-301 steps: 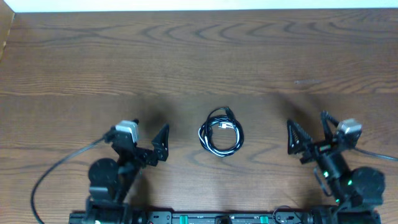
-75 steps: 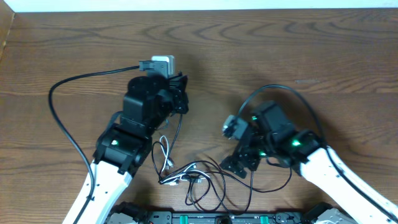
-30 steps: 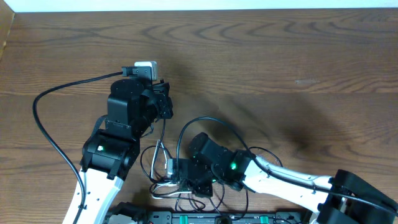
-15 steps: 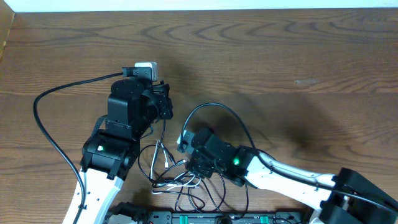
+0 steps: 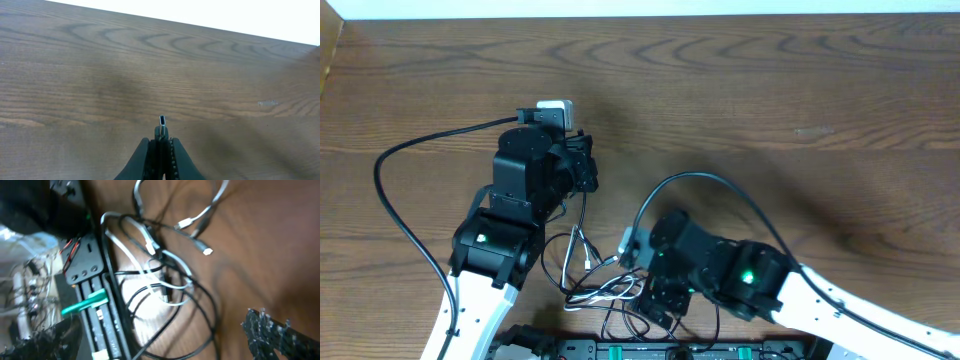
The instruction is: Untangle cables
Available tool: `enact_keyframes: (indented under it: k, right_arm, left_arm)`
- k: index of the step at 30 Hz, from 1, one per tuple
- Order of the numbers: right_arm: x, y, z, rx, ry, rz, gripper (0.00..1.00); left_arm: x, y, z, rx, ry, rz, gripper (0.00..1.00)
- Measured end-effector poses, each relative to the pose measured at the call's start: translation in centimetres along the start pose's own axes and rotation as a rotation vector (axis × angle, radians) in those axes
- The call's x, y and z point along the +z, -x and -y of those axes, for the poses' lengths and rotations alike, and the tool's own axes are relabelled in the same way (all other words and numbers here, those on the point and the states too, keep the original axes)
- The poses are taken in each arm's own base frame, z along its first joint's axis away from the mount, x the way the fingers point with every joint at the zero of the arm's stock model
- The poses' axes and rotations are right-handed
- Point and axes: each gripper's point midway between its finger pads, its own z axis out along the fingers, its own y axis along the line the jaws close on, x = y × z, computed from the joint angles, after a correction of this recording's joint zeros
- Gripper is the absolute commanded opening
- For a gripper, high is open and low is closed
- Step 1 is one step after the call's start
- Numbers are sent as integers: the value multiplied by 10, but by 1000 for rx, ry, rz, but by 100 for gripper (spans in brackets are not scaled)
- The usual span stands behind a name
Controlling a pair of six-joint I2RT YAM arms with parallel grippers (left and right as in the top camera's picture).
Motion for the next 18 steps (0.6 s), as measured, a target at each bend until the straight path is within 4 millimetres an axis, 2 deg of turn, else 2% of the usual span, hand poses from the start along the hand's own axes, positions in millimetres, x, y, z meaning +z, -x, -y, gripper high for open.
enact_keyframes:
  k: [7,10,15,18]
  right_arm:
    - [36,-11,-14,-37,106,-82,99]
    - [48,-21,-26,-75,190,-126,99]
    - [59,-31,-43,-190,297,-151,99]
    - [64,-29,-48,-245,327,-136,99]
  left_arm:
    - [0,0,0,11,0,0,8]
    - [0,0,0,16,0,0,8]
    - [0,0,0,29,0,0,8]
    - [0,0,0,29,0,0,8]
